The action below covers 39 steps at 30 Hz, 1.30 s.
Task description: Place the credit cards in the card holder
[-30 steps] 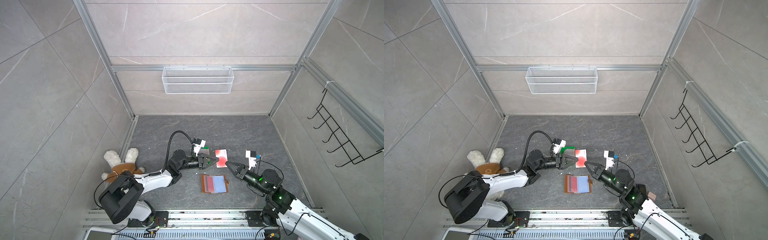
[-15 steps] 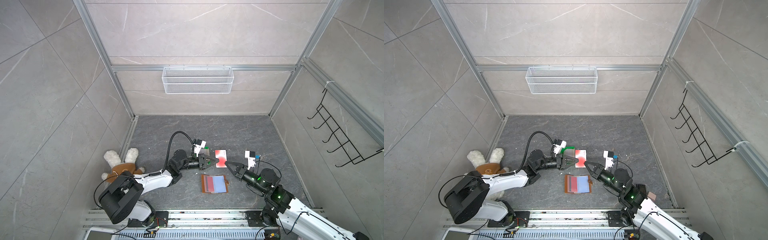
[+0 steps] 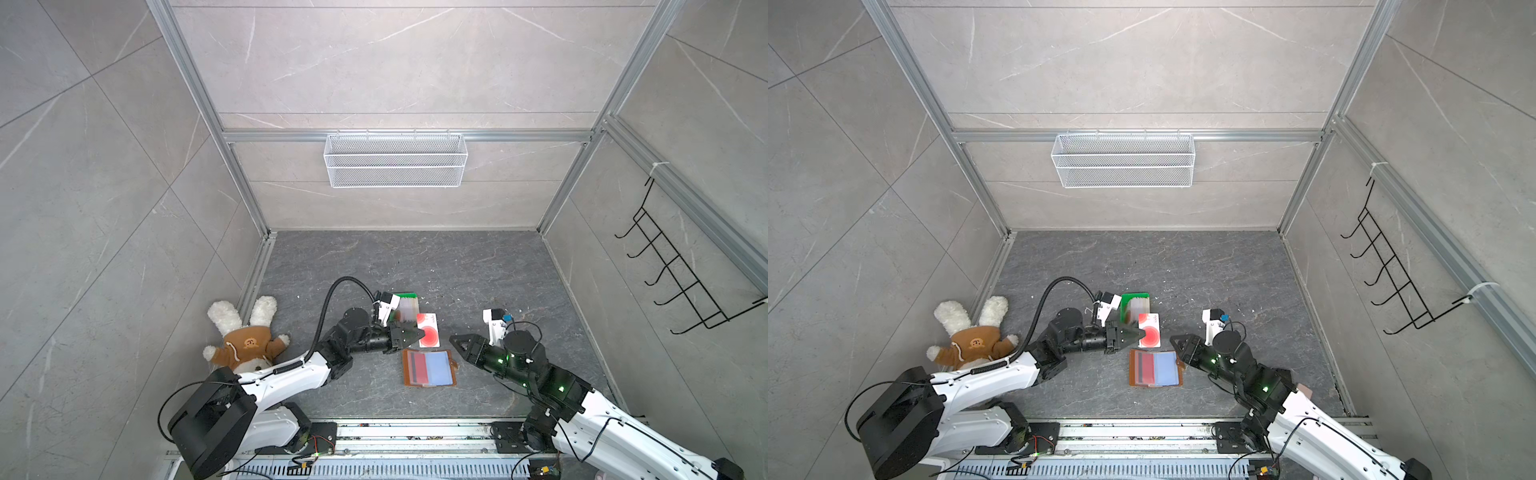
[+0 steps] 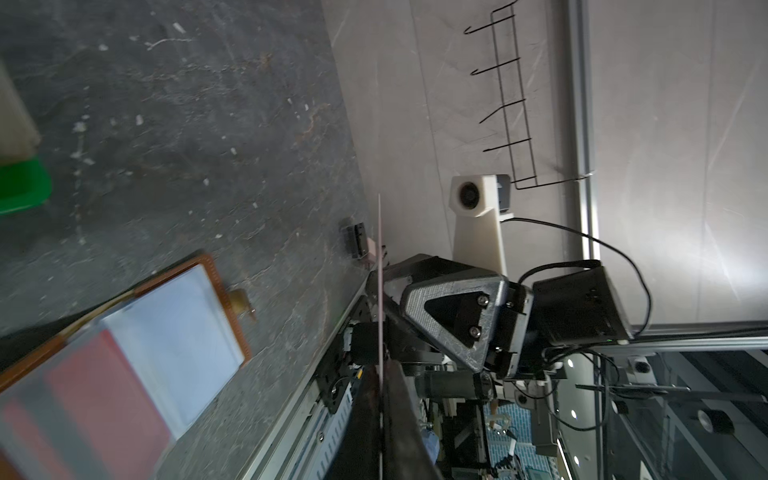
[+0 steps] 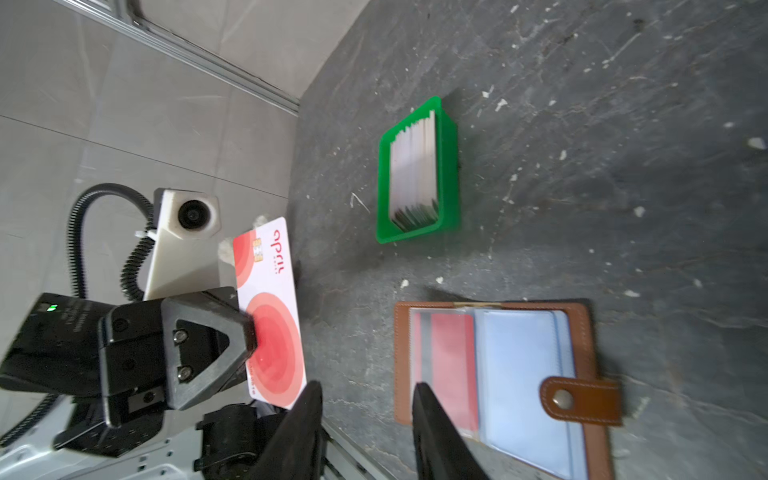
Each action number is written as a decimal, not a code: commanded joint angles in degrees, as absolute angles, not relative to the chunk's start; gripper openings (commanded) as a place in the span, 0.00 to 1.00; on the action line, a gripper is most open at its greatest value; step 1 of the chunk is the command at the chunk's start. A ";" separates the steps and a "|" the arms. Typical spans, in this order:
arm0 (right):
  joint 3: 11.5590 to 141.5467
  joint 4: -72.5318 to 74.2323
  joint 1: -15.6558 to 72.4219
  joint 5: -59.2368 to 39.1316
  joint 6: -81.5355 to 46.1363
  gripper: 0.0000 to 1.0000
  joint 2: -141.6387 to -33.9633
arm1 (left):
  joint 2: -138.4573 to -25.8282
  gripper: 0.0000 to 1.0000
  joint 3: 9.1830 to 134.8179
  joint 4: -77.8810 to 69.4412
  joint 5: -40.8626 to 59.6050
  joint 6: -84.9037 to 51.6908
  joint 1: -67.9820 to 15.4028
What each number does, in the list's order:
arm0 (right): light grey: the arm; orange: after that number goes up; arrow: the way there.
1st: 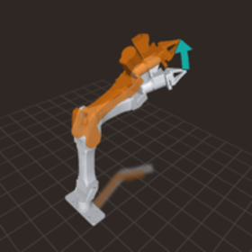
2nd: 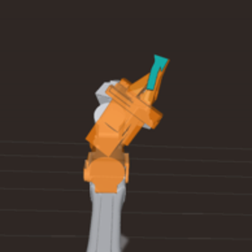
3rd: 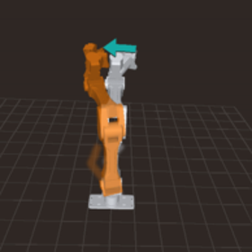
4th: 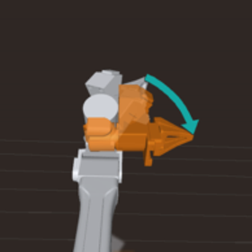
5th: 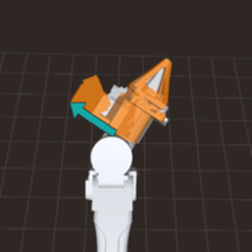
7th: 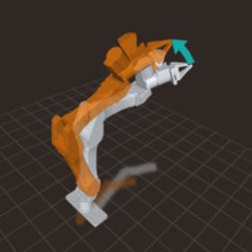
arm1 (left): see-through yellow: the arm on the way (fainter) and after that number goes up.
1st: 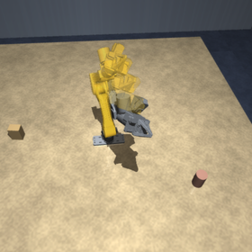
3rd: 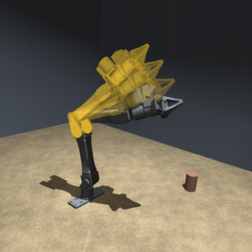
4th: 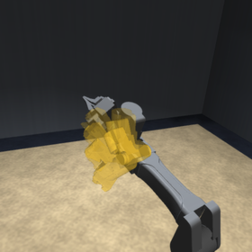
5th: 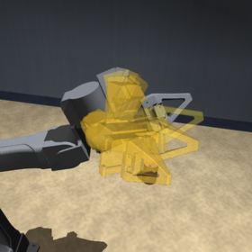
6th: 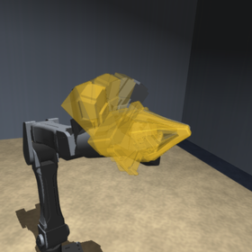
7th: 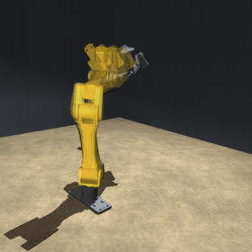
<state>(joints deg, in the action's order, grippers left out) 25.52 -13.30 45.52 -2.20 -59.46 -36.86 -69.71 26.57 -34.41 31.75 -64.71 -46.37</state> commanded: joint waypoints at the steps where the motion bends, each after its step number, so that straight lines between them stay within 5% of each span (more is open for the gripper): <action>1: 28.31 -22.98 48.76 3.64 -55.17 0.38 -40.64 | -67.31 0.00 24.87 -30.23 26.75 -62.36 -48.33; 10: 32.80 -26.77 58.21 14.21 -54.29 0.32 -56.16 | -68.32 0.00 21.72 -29.88 21.15 -63.03 -52.02; 17: 33.31 -25.51 59.00 13.10 -54.22 0.27 -62.95 | -70.76 0.00 23.30 -24.89 17.66 -62.82 -53.73; 39: 30.93 -25.66 58.97 12.36 -58.17 0.16 -69.50 | -77.07 0.00 25.57 -26.34 18.79 -63.57 -54.67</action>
<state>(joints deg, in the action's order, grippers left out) 31.81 -24.21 58.65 11.60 -56.80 -69.76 -76.36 24.21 -24.47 18.48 -64.18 -54.39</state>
